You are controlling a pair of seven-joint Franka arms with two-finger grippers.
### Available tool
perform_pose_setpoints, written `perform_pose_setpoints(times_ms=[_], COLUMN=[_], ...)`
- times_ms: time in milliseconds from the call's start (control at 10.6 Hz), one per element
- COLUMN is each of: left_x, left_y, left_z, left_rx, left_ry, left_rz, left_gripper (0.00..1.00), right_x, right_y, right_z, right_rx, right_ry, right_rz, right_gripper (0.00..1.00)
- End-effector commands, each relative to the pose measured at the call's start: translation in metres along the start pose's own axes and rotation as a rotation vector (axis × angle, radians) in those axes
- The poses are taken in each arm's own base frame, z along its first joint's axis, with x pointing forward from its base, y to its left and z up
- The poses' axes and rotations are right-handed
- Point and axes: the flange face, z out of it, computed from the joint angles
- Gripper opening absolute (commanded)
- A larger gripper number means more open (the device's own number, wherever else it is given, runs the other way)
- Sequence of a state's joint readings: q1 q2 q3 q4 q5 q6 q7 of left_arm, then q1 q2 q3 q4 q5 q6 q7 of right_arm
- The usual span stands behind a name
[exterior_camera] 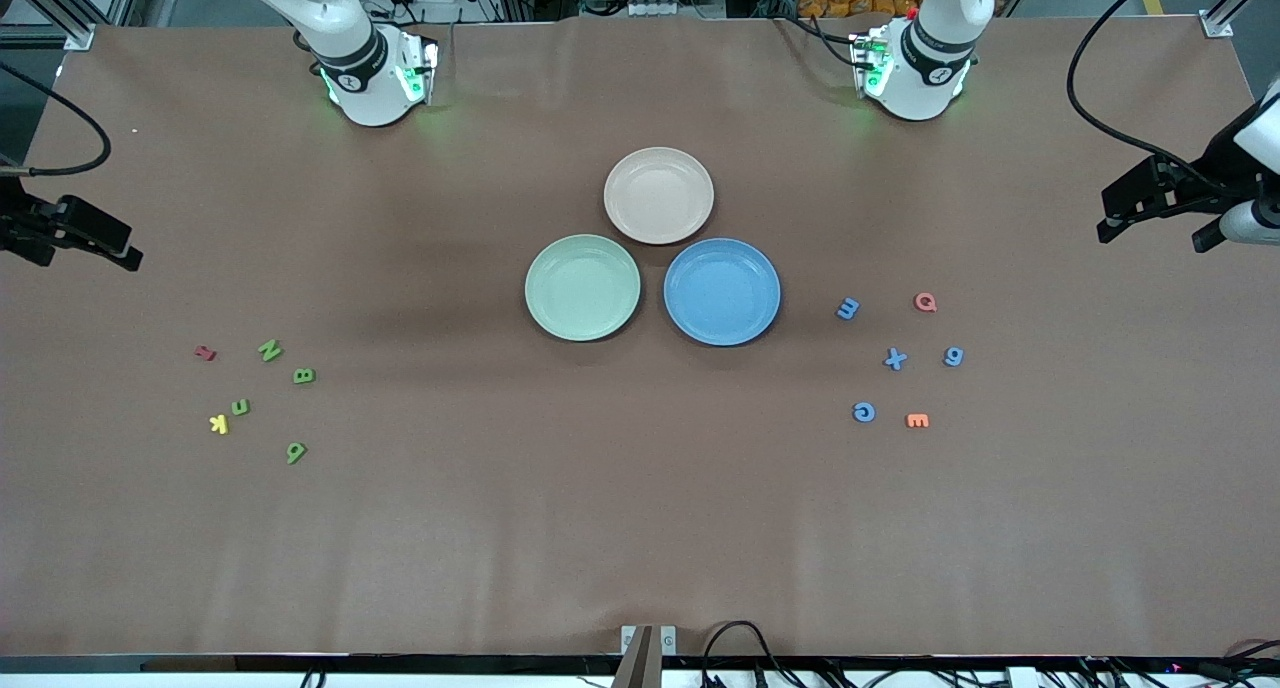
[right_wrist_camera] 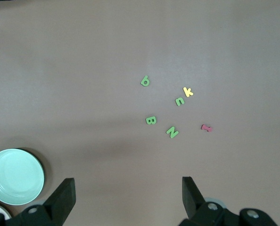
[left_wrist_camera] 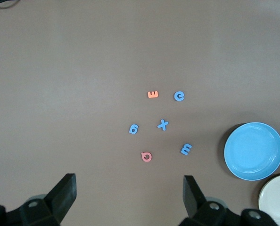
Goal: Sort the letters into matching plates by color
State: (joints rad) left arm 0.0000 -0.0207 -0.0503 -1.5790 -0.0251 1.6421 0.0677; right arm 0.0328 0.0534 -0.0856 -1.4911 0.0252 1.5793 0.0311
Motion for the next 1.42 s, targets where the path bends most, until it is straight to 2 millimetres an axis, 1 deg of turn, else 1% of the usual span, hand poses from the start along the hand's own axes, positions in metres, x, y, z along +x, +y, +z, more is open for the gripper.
perform_pose_setpoints(times_ms=[0, 378, 661, 755, 944, 1038, 1133, 1227, 1321], left_x=[0.000, 0.001, 0.007, 0.009, 0.024, 0.028, 0.031, 0.032, 0.032], left_y=[-0.001, 0.001, 0.000, -0.001, 0.000, 0.002, 0.003, 0.007, 0.013], left_z=[-0.004, -0.002, 0.011, 0.024, 0.059, 0.071, 0.084, 0.100, 0.113], left_rx=[-0.017, -0.013, -0.014, -0.017, -0.023, -0.025, -0.025, -0.025, -0.026], left_ry=[-0.006, -0.008, -0.029, -0.052, -0.091, -0.102, -0.098, -0.087, -0.078], left_rz=[-0.001, -0.004, -0.004, 0.001, 0.008, 0.012, 0.014, 0.020, 0.029], left_gripper=[1.00, 1.00, 1.00, 1.00, 1.00, 1.00, 1.00, 1.00, 1.00], right_x=[-0.005, -0.004, -0.001, 0.000, 0.002, 0.008, 0.018, 0.031, 0.041], right_y=[0.002, 0.003, 0.003, 0.003, 0.006, 0.010, 0.011, 0.011, 0.013], right_z=[-0.007, -0.006, 0.000, 0.001, 0.009, 0.017, 0.034, 0.055, 0.081], right_rx=[0.002, 0.001, 0.001, 0.001, 0.000, 0.001, 0.002, 0.006, 0.006], right_ry=[0.009, 0.010, 0.001, 0.000, -0.005, 0.002, 0.006, 0.018, 0.044], right_rz=[0.008, 0.010, 0.013, 0.014, 0.019, 0.028, 0.032, 0.037, 0.041], right_gripper=[1.00, 1.00, 1.00, 1.00, 1.00, 1.00, 1.00, 1.00, 1.00])
